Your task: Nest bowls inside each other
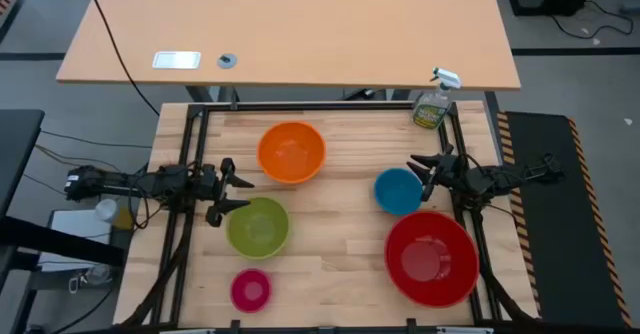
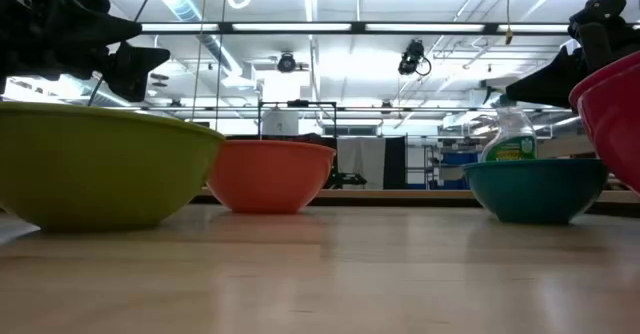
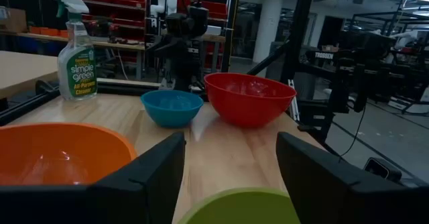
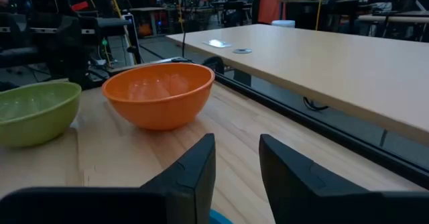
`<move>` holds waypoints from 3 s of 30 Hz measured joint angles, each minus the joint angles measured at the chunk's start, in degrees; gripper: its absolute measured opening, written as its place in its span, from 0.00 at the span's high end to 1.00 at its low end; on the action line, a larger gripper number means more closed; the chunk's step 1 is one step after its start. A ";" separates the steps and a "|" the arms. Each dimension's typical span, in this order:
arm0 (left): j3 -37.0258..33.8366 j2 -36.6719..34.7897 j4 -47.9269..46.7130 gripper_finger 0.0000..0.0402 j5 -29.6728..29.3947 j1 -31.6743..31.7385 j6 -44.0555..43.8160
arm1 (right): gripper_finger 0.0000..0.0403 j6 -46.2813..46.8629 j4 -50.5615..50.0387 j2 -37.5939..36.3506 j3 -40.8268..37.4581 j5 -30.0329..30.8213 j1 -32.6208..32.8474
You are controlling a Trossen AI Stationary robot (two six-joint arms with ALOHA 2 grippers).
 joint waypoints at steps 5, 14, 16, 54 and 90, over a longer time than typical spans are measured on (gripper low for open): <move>0.00 0.00 0.00 0.41 0.01 0.00 0.02 | 0.69 0.00 0.02 0.00 0.02 0.00 0.00; 0.00 -0.01 0.00 0.41 0.01 0.02 0.01 | 0.69 -0.02 0.02 0.00 0.00 0.00 0.02; 0.00 0.00 0.00 0.41 0.02 0.02 0.00 | 0.69 0.00 0.01 0.00 0.02 0.00 0.00; 0.00 0.00 0.00 0.41 0.00 0.02 0.02 | 0.69 0.00 0.00 0.00 0.01 0.00 0.01; 0.17 -0.02 14.84 0.41 -6.69 0.02 -2.54 | 0.69 -7.14 47.63 2.51 0.13 -8.16 -2.72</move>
